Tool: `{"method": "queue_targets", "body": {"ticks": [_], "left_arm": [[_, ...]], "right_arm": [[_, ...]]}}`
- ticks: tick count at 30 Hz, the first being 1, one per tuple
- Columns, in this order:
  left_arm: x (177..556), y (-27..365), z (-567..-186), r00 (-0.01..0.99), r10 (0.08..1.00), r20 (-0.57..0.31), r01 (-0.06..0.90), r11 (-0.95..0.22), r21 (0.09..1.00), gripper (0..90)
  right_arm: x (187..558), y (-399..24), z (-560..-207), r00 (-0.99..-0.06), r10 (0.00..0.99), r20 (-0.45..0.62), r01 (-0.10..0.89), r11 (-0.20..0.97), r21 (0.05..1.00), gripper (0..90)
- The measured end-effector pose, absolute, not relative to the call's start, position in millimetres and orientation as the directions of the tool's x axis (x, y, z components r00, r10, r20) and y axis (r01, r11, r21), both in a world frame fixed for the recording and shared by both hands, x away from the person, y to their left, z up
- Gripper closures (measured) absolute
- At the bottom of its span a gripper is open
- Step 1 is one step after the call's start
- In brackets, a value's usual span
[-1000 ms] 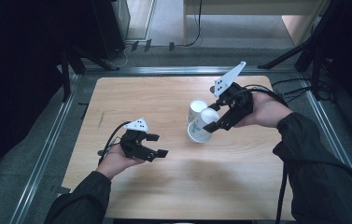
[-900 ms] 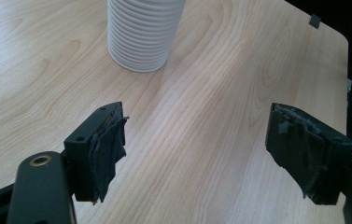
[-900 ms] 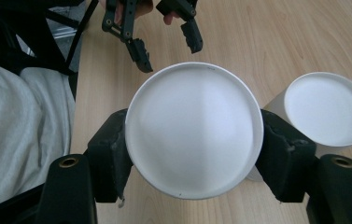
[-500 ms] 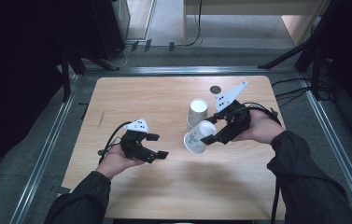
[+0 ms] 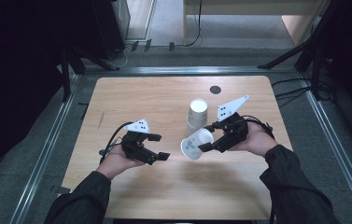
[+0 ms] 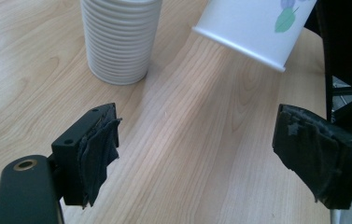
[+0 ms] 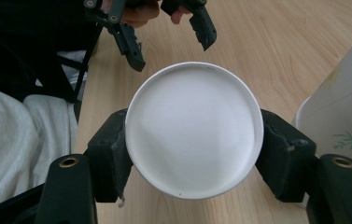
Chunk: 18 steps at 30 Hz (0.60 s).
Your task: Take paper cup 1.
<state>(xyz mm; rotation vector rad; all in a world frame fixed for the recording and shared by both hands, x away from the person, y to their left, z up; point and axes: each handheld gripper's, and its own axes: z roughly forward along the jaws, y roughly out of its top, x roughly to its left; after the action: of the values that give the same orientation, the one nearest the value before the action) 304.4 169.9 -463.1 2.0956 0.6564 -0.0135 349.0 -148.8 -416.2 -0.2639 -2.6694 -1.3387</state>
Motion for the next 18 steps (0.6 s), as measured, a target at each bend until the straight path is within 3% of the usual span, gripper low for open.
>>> {"method": "queue_targets", "body": {"ticks": [18], "left_arm": [[304, 165, -460, 0.892, 0.375, -0.254, 0.406, -0.415, 0.814, 12.7]], "right_arm": [[346, -144, -439, -0.964, 0.094, 0.250, 0.265, 0.450, 0.853, 35.0]]}}
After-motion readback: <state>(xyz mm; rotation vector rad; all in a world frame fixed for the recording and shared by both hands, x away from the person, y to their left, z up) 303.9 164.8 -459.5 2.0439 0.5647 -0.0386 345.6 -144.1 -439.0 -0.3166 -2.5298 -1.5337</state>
